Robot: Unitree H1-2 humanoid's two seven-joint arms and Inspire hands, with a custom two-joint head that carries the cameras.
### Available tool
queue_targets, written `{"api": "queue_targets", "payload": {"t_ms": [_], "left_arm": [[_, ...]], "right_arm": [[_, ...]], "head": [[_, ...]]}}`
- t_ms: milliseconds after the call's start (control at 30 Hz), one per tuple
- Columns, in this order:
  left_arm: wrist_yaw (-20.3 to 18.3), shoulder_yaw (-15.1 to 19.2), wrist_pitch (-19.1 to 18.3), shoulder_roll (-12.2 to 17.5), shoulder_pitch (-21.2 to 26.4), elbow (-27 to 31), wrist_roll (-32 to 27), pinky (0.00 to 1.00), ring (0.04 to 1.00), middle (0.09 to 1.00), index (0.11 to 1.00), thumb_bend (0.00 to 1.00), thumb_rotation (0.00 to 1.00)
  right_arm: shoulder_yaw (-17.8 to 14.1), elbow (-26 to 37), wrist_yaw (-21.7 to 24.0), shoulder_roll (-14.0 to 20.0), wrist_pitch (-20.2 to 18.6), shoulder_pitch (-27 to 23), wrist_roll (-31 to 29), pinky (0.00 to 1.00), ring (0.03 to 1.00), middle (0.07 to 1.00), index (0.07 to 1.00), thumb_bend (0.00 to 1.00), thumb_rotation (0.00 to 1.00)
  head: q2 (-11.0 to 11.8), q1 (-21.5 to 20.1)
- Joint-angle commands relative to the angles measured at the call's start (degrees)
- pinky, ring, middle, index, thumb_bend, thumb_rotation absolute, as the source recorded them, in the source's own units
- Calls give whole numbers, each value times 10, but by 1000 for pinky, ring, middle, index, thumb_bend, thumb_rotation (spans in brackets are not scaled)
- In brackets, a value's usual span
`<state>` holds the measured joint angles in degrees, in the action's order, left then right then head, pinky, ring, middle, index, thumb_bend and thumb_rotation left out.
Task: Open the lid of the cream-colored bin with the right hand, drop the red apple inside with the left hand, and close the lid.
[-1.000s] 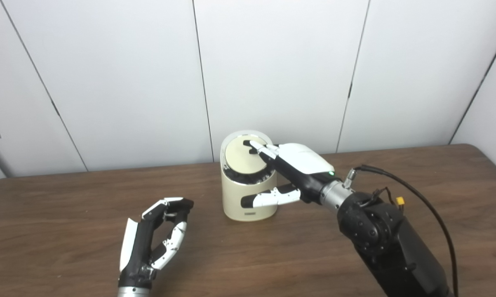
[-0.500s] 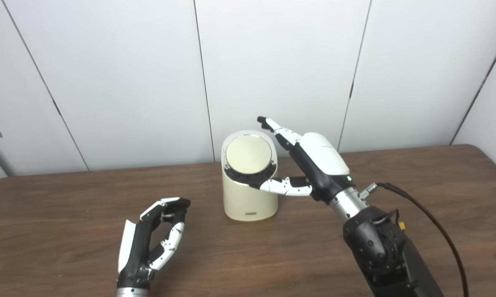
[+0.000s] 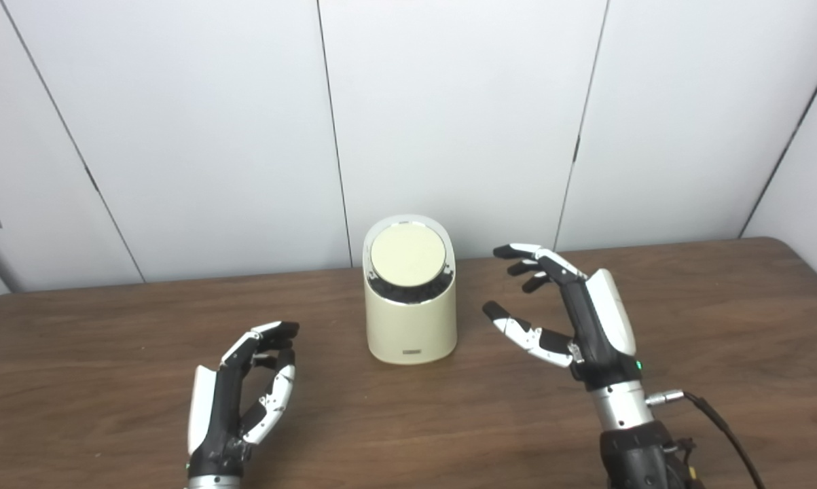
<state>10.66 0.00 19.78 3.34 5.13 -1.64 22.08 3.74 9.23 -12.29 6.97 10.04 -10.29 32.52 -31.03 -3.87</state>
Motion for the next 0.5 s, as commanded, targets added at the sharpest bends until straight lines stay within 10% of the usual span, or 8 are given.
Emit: {"api": "queue_targets", "payload": {"t_ms": [0,467], "left_arm": [[12,0,26,7,17,8,7,550,663,695,687,208,411],[9,2,38,11,18,-8,-26,551,662,695,685,223,403]], "right_arm": [[-8,4,-28,-6,36,-4,-9,490,632,706,688,280,265],[-23,-54,-63,-18,86,49,-41,585,695,705,687,251,362]], "head": [[-1,0],[3,7]]}}
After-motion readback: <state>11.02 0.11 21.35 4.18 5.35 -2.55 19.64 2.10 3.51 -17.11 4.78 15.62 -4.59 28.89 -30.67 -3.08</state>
